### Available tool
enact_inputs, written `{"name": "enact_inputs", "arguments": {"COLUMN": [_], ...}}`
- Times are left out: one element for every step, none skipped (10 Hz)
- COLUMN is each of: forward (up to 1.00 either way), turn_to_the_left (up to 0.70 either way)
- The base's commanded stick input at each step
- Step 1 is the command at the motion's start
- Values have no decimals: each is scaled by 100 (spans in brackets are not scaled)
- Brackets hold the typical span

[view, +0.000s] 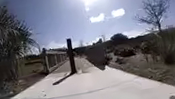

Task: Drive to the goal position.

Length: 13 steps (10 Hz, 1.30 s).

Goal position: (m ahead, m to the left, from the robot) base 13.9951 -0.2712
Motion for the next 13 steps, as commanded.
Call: {"name": "enact_inputs", "arguments": {"forward": [70,70,70,70,70,70,70,70,70,70,70,70,70], "turn_to_the_left": [0,0,0,0,0,0,0,0,5,24,30,21,0]}}
